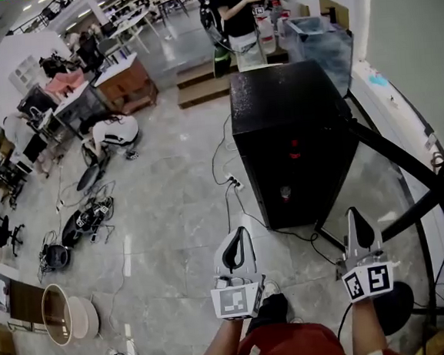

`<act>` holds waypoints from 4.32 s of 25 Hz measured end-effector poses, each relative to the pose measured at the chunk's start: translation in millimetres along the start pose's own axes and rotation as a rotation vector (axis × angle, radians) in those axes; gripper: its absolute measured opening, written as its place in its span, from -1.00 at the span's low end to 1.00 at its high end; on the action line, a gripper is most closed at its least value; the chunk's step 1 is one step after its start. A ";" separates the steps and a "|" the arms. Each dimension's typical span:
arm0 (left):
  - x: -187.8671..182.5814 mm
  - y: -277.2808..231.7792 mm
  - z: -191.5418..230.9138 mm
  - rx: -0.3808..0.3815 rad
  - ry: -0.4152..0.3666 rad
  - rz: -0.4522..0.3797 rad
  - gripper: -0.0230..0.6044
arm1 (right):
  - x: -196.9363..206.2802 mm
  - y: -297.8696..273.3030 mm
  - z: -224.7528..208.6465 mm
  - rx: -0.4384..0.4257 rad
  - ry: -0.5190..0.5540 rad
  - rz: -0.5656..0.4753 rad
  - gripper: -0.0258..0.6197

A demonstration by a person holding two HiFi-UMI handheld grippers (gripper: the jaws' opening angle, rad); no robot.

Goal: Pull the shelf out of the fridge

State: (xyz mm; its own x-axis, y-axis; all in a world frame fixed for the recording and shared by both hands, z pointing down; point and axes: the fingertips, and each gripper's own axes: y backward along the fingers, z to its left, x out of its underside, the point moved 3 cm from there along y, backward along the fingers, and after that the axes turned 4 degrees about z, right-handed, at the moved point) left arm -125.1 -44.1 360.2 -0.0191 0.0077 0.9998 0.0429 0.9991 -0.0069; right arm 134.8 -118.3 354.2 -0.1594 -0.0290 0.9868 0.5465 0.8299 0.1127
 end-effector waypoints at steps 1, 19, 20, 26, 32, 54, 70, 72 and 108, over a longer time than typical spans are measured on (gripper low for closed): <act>1.8 -8.8 5.2 0.013 0.007 -0.005 -0.92 | -0.6 -8.5 3.2 0.001 0.009 0.002 -0.92; 2.5 -128.1 102.0 0.087 0.025 -0.039 -0.92 | 15.7 -143.4 34.2 0.050 0.044 0.021 -0.92; 3.3 -131.7 102.3 0.088 0.028 -0.032 -0.92 | 16.7 -146.0 33.6 0.052 0.050 0.023 -0.92; 9.0 -151.5 97.7 0.093 0.022 -0.034 -0.92 | 29.3 -164.5 20.7 0.059 0.040 0.014 -0.92; 15.5 -170.8 97.0 0.084 0.003 -0.041 -0.92 | 37.0 -179.1 12.7 0.036 0.021 0.021 -0.92; 44.1 -183.6 69.4 0.100 0.002 -0.022 -0.92 | 126.0 -219.4 -20.7 0.096 -0.156 0.172 -0.92; 43.7 -192.6 69.7 0.044 0.000 0.007 -0.92 | 181.5 -279.7 -47.7 0.091 -0.706 0.179 -0.60; 44.7 -195.0 68.2 0.040 0.004 0.007 -0.92 | 190.0 -288.1 -52.2 0.096 -0.808 0.161 -0.55; 60.2 -215.6 59.4 0.066 -0.082 0.081 -0.92 | 258.3 -379.4 -110.0 0.217 -1.314 -0.199 -0.22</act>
State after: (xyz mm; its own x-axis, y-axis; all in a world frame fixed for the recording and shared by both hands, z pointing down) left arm -194.9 -256.6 420.8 -0.0997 0.0889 0.9910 -0.0185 0.9957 -0.0912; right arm -23.3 -502.0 579.2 -0.9511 0.2918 0.1010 0.3014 0.9484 0.0986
